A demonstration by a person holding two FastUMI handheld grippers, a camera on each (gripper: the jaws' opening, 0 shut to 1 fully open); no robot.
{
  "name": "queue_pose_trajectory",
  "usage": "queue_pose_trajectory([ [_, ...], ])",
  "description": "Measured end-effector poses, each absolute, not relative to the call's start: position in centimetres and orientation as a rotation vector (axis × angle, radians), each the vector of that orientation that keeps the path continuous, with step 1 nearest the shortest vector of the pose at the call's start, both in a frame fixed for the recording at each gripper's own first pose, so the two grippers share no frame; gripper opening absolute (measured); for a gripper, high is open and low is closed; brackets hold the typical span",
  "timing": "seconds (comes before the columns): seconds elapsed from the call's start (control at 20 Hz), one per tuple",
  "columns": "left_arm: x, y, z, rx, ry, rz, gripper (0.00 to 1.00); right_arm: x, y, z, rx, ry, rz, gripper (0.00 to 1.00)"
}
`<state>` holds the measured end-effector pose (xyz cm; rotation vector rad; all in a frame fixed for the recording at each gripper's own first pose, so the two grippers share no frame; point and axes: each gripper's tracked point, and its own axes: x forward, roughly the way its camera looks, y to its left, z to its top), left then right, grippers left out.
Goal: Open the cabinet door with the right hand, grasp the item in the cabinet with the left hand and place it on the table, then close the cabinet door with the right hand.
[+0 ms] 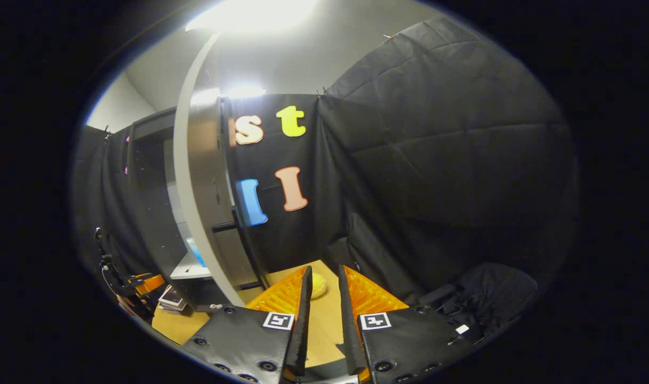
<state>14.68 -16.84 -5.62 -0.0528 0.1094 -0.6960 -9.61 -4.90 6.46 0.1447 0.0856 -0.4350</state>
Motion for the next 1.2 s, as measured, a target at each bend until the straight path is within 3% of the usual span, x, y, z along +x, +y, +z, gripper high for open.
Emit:
queue_pose_trajectory([
  [0.15,16.1,-18.1,-3.9,-0.055,0.095,-0.709,0.96,-9.8,-8.2,5.7,0.144,0.111,-0.513,0.34],
  [0.25,16.8,-19.3,-2.8,-0.027,0.076,-0.712,0.94,-9.2,-10.0,6.4,0.155,0.081,-0.536,0.60],
  [0.3,17.2,-20.0,-2.3,-0.008,0.064,-0.712,0.94,-8.7,-10.8,6.8,0.161,0.058,-0.538,0.67],
  [0.4,18.2,-21.5,-1.5,0.010,0.044,-0.694,0.94,-7.5,-12.7,7.1,0.170,0.027,-0.545,0.90],
  [0.45,18.7,-22.5,-1.6,0.007,0.048,-0.688,0.96,-6.7,-13.6,7.2,0.175,0.022,-0.542,0.89],
  [0.5,19.3,-23.5,-1.3,0.001,0.050,-0.683,0.96,-6.1,-14.6,7.0,0.175,0.024,-0.544,0.98],
  [0.55,20.0,-24.5,-1.3,-0.002,0.054,-0.677,0.96,-4.9,-15.7,7.0,0.175,0.024,-0.539,0.92],
  [0.6,20.8,-25.3,-1.1,-0.002,0.056,-0.670,0.96,-4.1,-16.3,7.0,0.176,0.024,-0.532,0.98],
  [0.65,21.7,-26.1,-1.0,0.004,0.057,-0.658,0.96,-3.1,-17.0,7.1,0.178,0.025,-0.520,0.92],
  [0.7,22.7,-26.8,-1.0,0.010,0.062,-0.638,0.96,-2.4,-17.7,7.0,0.179,0.028,-0.510,0.98],
  [1.05,29.4,-30.8,-2.7,0.022,0.125,-0.544,0.95,3.0,-22.6,5.4,0.145,0.094,-0.483,0.98],
  [1.2,31.0,-31.6,-4.0,-0.005,0.152,-0.528,0.85,4.8,-24.3,4.6,0.166,0.120,-0.488,0.98],
])
